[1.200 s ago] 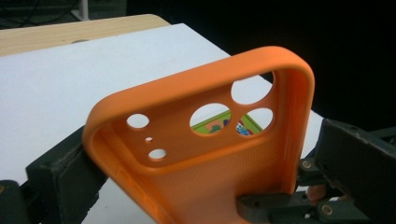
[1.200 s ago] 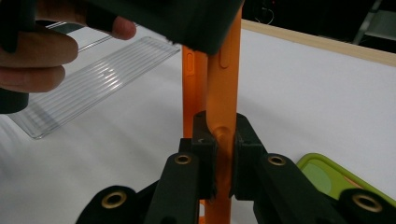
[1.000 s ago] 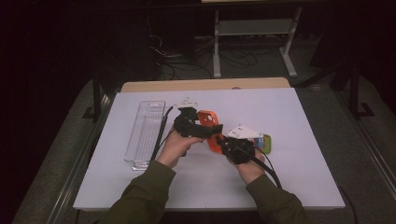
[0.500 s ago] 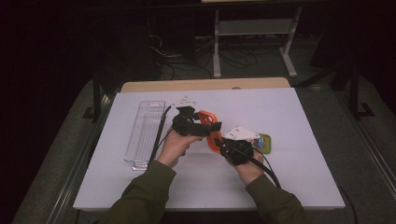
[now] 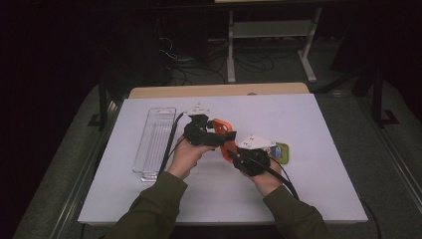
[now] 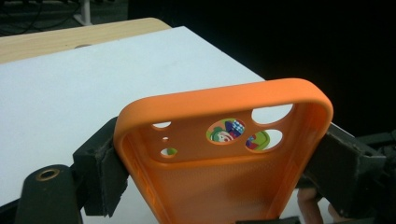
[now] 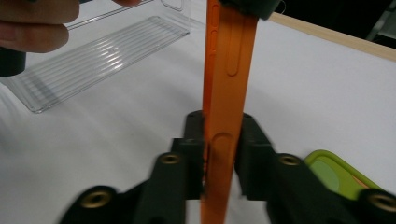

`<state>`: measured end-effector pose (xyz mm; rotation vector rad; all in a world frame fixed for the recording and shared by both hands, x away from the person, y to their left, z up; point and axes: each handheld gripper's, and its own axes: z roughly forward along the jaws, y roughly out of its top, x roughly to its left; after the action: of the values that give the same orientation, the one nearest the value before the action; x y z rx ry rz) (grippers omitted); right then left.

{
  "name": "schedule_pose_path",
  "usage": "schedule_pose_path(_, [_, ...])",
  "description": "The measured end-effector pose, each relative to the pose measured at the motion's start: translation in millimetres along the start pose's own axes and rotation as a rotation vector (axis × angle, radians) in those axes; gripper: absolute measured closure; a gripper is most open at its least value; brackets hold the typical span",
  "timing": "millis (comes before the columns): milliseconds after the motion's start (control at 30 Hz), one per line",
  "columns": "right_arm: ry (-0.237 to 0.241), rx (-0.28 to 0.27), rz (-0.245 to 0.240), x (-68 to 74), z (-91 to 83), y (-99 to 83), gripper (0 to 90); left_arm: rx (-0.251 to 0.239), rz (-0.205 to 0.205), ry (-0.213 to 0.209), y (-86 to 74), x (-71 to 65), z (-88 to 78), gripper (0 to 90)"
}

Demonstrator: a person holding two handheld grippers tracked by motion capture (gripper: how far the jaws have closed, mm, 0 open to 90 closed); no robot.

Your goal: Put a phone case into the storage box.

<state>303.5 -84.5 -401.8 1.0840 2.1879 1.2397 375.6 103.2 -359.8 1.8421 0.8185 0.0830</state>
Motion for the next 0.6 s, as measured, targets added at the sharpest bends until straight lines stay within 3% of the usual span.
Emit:
schedule_pose_path(33, [0.028,0.01,0.003,-1.2,-1.2,0.3,61.8,0.003,0.0,0.001,-0.1,0.2,0.1,15.5])
schedule_pose_path(267, [0.056,0.031,-0.003,-7.0,-7.0,-1.8,45.2,0.006,0.012,0.011,1.2,2.4,-2.3,15.6])
schedule_pose_path(400, [0.077,0.082,-0.025,-17.1,-12.3,-7.2,31.1,0.013,0.03,0.014,1.8,3.7,-5.3,15.6])
schedule_pose_path(500, [0.091,0.076,-0.018,-22.8,-15.8,-10.9,24.8,0.012,0.039,0.019,2.9,4.1,-8.6,15.6])
schedule_pose_path(567, [0.096,0.076,-0.023,-29.3,-21.1,-17.4,14.5,0.005,0.037,0.019,3.9,3.7,-12.2,15.6])
schedule_pose_path(600, [0.096,0.076,-0.023,-29.3,-21.1,-17.4,14.5,0.005,0.037,0.019,3.9,3.7,-12.2,15.6])
